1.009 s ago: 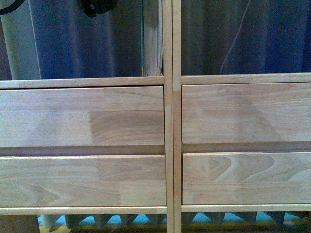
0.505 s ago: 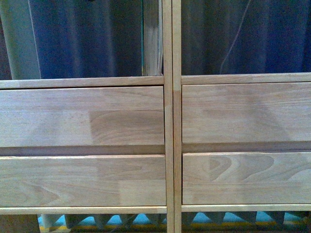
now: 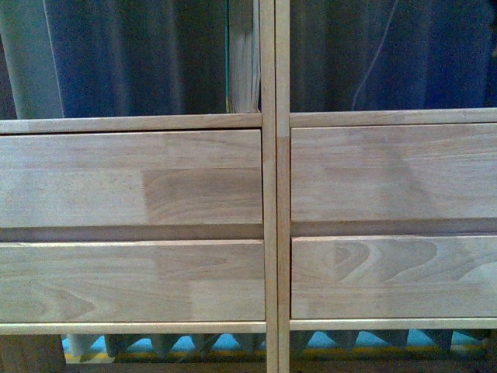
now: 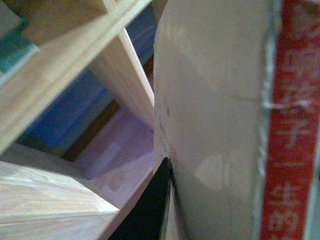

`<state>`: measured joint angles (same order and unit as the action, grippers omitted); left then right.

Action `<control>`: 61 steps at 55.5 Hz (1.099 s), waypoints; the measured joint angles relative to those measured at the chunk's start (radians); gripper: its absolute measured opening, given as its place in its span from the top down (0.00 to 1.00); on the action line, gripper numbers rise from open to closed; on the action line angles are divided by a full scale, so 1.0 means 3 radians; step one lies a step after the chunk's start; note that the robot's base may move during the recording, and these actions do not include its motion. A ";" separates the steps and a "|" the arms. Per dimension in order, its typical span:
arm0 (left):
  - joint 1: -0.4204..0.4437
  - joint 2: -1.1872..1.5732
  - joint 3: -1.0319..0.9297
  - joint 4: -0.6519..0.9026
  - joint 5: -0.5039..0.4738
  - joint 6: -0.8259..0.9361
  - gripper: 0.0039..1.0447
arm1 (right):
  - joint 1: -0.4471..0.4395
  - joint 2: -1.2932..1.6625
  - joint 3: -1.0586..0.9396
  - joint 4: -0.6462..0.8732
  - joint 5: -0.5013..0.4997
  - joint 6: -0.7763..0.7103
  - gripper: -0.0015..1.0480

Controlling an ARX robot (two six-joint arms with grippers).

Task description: Organize books on shelf

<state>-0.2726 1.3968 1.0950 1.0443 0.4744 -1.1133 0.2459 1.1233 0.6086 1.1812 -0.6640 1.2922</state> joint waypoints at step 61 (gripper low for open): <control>0.0367 0.1958 0.2141 -0.0902 -0.1116 0.4028 0.85 | -0.2365 -0.1095 -0.0610 0.0718 -0.1404 0.0493 0.07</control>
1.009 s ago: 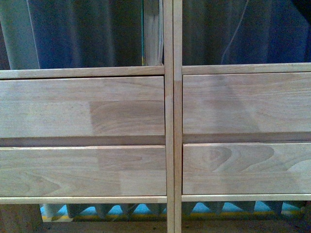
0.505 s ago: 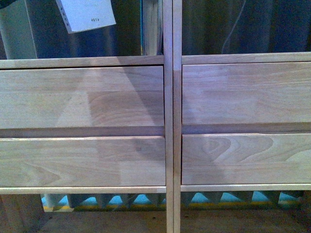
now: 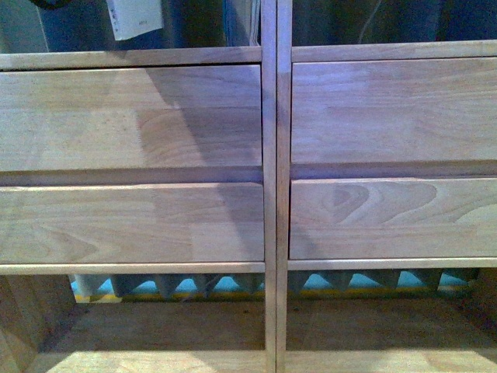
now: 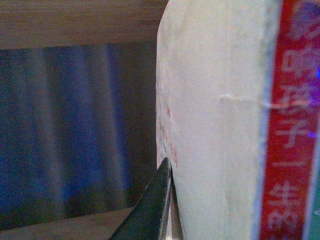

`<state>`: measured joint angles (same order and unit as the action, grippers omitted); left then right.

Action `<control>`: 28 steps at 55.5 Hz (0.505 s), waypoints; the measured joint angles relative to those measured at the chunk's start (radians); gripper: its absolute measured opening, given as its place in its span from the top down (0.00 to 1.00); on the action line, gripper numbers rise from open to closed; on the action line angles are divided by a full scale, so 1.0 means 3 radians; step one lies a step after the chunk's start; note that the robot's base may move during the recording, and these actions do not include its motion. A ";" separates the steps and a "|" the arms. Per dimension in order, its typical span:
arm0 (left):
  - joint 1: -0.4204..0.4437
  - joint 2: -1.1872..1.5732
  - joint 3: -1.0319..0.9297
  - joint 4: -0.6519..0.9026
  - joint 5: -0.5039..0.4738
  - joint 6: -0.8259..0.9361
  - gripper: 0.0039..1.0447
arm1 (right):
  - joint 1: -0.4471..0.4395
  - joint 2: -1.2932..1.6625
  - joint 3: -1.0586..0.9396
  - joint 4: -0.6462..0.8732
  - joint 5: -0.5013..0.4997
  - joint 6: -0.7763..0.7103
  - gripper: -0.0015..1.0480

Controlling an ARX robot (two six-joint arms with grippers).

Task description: Organize books on shelf

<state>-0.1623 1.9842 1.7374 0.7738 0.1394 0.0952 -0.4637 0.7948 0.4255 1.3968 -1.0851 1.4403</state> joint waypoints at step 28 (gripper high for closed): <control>-0.0121 0.0987 0.1617 -0.0612 -0.0214 -0.0034 0.85 | 0.0053 0.0003 -0.0268 -0.0032 0.0072 0.0023 0.07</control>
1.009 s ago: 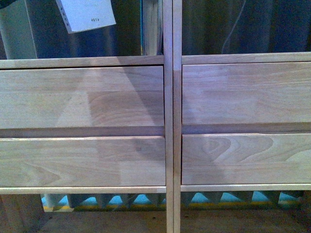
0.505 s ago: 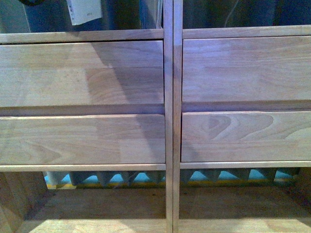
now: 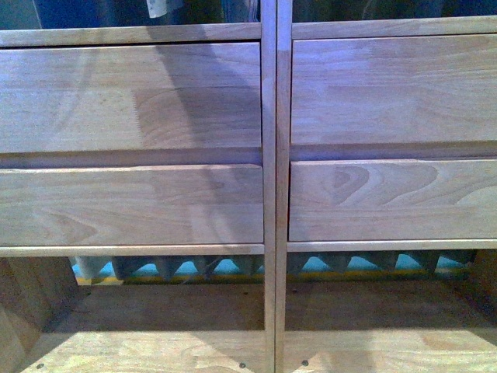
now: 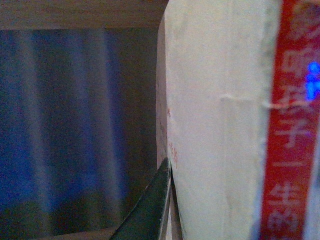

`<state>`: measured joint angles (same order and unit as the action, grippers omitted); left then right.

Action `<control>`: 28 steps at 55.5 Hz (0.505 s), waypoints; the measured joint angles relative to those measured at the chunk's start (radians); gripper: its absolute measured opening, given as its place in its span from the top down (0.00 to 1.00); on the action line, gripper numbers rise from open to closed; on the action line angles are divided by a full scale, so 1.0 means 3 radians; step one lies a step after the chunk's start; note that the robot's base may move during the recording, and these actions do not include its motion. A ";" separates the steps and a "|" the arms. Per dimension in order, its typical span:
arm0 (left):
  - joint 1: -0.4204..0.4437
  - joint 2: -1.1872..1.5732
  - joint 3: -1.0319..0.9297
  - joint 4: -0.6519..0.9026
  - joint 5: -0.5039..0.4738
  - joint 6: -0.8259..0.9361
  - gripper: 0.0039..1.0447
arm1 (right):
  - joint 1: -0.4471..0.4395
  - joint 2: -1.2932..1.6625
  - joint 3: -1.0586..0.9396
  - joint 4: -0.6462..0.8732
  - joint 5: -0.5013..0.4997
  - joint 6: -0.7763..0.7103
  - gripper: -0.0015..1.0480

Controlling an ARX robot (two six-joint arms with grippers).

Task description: Organize books on shelf

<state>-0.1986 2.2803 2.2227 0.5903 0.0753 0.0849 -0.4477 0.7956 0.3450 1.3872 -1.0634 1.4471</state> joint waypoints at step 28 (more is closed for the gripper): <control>0.0005 0.0125 0.0023 -0.0062 -0.0095 0.0104 0.27 | 0.0334 -0.0312 -0.0076 -0.0586 0.0240 -0.0212 0.07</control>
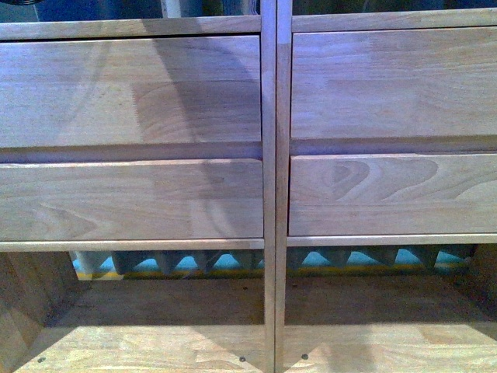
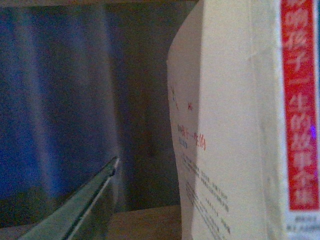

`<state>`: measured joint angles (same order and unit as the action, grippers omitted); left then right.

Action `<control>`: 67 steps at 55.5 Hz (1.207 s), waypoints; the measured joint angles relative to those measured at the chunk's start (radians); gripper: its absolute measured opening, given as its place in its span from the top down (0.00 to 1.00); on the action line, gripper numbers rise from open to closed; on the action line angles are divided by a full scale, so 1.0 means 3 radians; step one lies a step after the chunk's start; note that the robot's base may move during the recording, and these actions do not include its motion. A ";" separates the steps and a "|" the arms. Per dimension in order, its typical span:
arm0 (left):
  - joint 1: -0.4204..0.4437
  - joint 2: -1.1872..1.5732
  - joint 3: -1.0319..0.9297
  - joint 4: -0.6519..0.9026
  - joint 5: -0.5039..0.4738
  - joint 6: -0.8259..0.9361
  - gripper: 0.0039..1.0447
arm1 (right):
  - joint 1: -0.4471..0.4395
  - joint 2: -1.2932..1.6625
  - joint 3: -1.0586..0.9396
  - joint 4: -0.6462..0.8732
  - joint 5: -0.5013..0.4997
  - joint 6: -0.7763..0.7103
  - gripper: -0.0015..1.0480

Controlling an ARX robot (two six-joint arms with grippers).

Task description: Organize books on shelf

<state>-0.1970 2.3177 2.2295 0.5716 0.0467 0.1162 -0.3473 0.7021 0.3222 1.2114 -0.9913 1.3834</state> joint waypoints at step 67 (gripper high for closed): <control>-0.0120 -0.0264 -0.0652 0.0225 0.0085 0.0413 0.94 | 0.0510 -0.0626 0.0056 -0.1269 0.0539 -0.0628 0.07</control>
<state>-0.2329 2.2383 2.0338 0.6392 0.0723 0.2401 -0.1944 0.5144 0.3389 0.8307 -0.8295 1.1950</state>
